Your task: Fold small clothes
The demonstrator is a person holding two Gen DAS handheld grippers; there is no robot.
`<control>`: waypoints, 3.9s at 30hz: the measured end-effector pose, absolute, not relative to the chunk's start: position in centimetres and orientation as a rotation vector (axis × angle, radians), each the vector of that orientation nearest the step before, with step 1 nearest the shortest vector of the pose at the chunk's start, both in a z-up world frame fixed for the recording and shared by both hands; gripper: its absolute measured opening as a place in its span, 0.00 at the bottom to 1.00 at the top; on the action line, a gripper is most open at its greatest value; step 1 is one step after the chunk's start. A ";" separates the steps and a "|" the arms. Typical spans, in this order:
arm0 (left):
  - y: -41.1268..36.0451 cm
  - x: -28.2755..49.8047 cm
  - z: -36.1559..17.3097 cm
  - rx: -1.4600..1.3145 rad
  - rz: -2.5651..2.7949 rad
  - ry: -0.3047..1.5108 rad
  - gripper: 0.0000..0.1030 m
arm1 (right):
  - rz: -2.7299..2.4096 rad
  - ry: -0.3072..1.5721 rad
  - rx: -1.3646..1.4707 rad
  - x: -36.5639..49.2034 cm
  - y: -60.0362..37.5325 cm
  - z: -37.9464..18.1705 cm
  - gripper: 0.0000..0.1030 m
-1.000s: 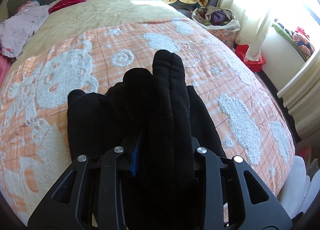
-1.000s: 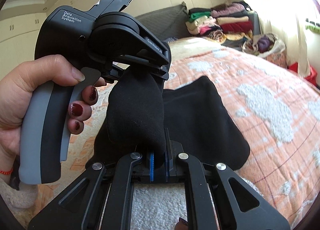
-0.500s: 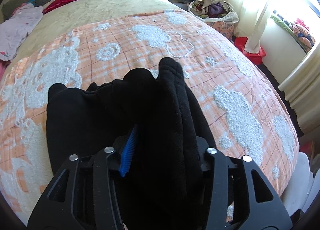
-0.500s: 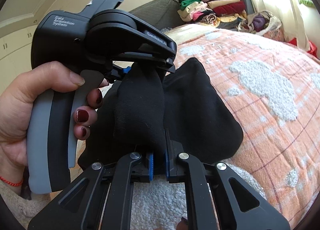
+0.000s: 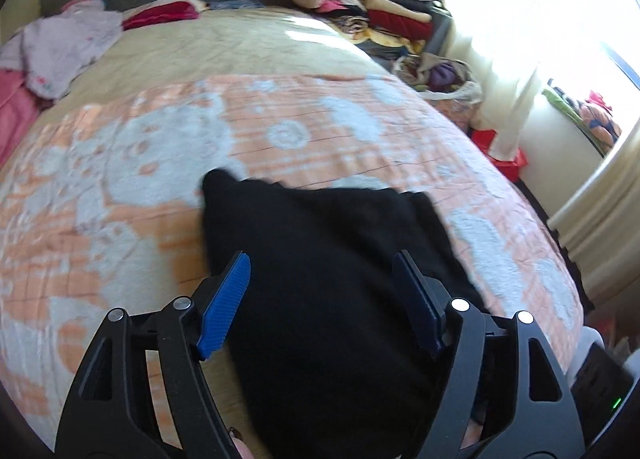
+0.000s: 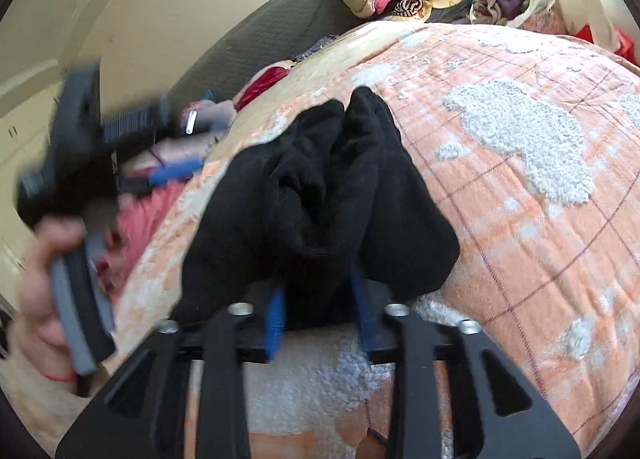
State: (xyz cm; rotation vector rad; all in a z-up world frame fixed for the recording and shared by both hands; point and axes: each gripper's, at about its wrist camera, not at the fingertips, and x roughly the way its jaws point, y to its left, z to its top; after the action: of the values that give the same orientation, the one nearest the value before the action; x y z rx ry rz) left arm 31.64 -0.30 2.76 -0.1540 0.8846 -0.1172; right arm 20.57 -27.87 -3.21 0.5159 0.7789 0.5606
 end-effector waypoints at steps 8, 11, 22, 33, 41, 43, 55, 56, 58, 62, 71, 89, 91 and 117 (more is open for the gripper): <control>2.7 28.9 -0.3 -0.175 -0.110 0.916 0.64 | 0.601 0.864 0.544 25.7 -27.7 -1.0 0.66; 2.3 28.4 -0.9 -0.167 -0.127 0.925 0.65 | 0.600 0.944 0.530 28.1 -26.6 -1.6 0.67; 0.8 27.9 -0.7 -0.133 -0.151 0.924 0.65 | 0.608 0.918 0.362 28.3 -25.1 -1.1 0.17; -0.4 27.7 -1.0 -0.135 -0.181 0.946 0.66 | 0.553 0.899 0.242 28.4 -25.9 -2.1 0.19; -0.5 27.1 -0.9 -0.132 -0.180 0.937 0.68 | 0.467 0.848 0.251 26.1 -27.2 -1.4 0.40; -0.4 26.8 -0.7 -0.134 -0.181 0.929 0.68 | 0.443 0.823 0.229 25.1 -27.2 -0.7 0.44; 0.0 21.3 2.5 -0.129 -0.213 0.806 0.89 | 0.405 0.630 0.247 17.7 -29.6 4.3 0.94; 0.1 20.7 2.8 -0.122 -0.213 0.793 0.89 | 0.404 0.623 0.240 17.1 -29.6 4.5 0.94; 0.1 19.5 3.3 -0.114 -0.212 0.777 0.91 | 0.407 0.609 0.231 15.9 -29.7 4.8 0.95; 0.5 17.5 3.7 -0.102 -0.201 0.761 0.91 | 0.397 0.591 0.192 13.7 -29.2 5.0 0.95; 1.3 13.8 1.9 -0.072 -0.168 0.780 0.91 | 0.378 0.626 0.118 9.8 -27.6 2.7 0.95; 2.4 11.8 -0.8 -0.098 -0.128 0.819 0.91 | 0.317 0.679 0.089 7.3 -26.6 -0.6 0.96; 2.4 11.7 -0.7 -0.095 -0.123 0.820 0.91 | 0.316 0.678 0.088 7.2 -26.6 -0.5 0.96; 2.6 11.4 -0.4 -0.091 -0.099 0.826 0.91 | 0.315 0.674 0.087 6.8 -26.2 -0.2 0.96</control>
State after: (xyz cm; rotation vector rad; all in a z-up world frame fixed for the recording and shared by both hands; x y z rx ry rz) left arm 11.36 2.56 -0.37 -0.0911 0.8264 -0.0994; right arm 6.84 -26.24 -0.17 0.0870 0.6737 0.3153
